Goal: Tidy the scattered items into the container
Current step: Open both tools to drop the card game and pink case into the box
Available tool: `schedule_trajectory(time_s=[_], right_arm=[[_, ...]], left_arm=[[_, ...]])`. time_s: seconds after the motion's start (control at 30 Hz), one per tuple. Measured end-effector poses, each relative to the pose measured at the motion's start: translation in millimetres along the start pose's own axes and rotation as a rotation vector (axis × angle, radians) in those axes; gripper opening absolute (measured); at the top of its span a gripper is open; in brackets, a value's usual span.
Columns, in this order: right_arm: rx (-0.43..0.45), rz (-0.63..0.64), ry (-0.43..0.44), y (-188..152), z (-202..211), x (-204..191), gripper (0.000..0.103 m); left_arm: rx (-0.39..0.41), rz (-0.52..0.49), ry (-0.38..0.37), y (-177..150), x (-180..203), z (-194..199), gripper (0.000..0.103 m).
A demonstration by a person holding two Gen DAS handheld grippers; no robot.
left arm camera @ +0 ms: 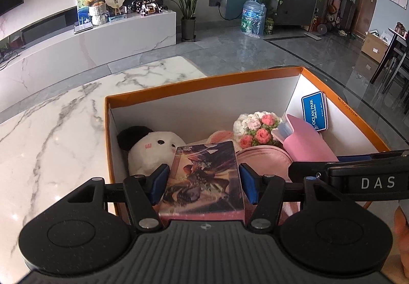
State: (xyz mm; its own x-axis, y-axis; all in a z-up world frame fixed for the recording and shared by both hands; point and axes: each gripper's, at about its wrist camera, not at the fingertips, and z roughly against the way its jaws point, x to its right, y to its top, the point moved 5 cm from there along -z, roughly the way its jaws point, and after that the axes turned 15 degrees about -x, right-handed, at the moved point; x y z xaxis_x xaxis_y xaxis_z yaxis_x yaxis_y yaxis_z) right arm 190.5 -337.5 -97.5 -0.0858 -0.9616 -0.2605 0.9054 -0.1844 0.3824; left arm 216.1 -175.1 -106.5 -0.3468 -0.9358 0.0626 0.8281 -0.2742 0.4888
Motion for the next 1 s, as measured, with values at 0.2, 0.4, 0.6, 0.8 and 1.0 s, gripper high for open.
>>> schedule_trajectory(time_s=[0.2, 0.4, 0.6, 0.8, 1.0], right_arm=[[0.015, 0.009, -0.02, -2.2, 5.5, -4.2, 0.084], [0.041, 0.013, -0.037, -4.6, 12.2, -8.5, 0.089], [0.093, -0.015, -0.038, -11.6, 24.4, -10.5, 0.091], [0.191, -0.04, -0.082, -26.5, 42.8, -16.3, 0.091], [0.287, -0.026, -0.13, -47.5, 59.4, -29.7, 0.091]], left_arm=[[0.017, 0.019, 0.006, -2.2, -4.9, 7.0, 0.075], [0.042, 0.051, -0.02, -7.1, -11.1, 19.5, 0.079], [0.081, 0.058, -0.023, -10.5, -13.6, 38.1, 0.084], [0.125, 0.06, -0.038, -20.8, -12.5, 59.6, 0.087], [0.148, 0.058, -0.027, -33.9, -12.0, 72.1, 0.087]])
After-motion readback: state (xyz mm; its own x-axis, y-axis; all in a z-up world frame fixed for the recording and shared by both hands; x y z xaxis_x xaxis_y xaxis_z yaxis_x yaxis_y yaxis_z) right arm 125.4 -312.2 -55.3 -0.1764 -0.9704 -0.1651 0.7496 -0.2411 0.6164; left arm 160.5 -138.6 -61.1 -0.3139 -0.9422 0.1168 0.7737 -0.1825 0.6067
